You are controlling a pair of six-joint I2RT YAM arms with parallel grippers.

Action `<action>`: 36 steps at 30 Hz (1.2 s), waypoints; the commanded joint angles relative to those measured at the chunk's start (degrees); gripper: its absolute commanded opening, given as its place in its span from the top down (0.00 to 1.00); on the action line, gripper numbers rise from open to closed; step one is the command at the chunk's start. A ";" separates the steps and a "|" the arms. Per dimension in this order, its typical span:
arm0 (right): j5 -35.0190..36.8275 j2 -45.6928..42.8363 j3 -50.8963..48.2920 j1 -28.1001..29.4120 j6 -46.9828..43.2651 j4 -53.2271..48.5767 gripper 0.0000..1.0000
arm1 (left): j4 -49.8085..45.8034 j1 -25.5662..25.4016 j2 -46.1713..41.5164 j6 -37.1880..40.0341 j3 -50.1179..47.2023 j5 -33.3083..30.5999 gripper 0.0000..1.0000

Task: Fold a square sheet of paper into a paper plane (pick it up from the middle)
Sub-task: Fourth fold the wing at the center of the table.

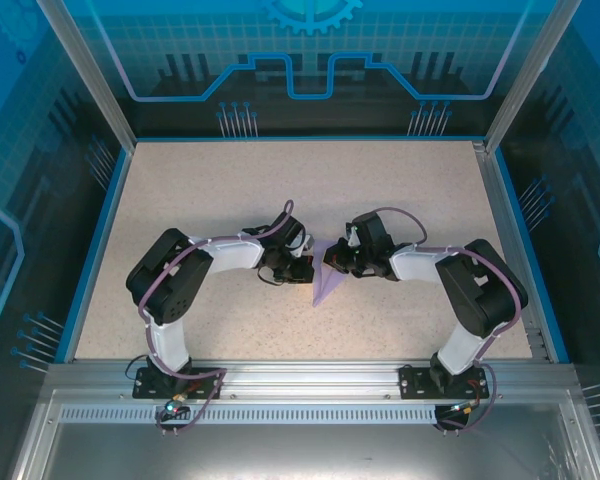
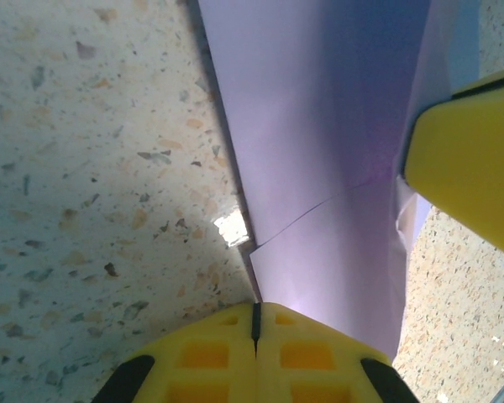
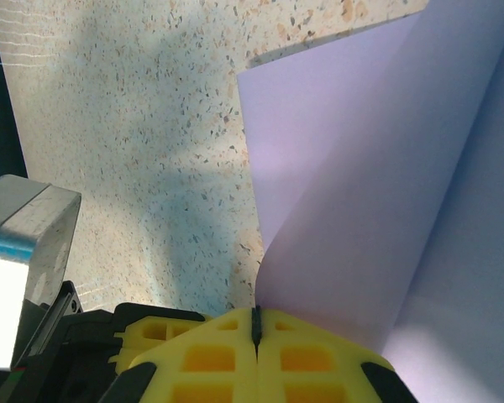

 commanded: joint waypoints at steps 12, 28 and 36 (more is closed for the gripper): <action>-1.55 -2.11 -1.96 0.55 -0.16 1.11 1.00 | 4.70 0.15 2.42 -3.22 1.53 4.01 0.96; -2.36 -1.84 -2.06 0.55 -0.19 1.65 1.00 | 4.80 0.16 2.99 -3.42 1.75 4.01 0.96; -2.77 0.43 -0.43 0.65 0.75 2.81 1.00 | 5.11 0.15 3.43 -3.05 0.98 3.39 0.97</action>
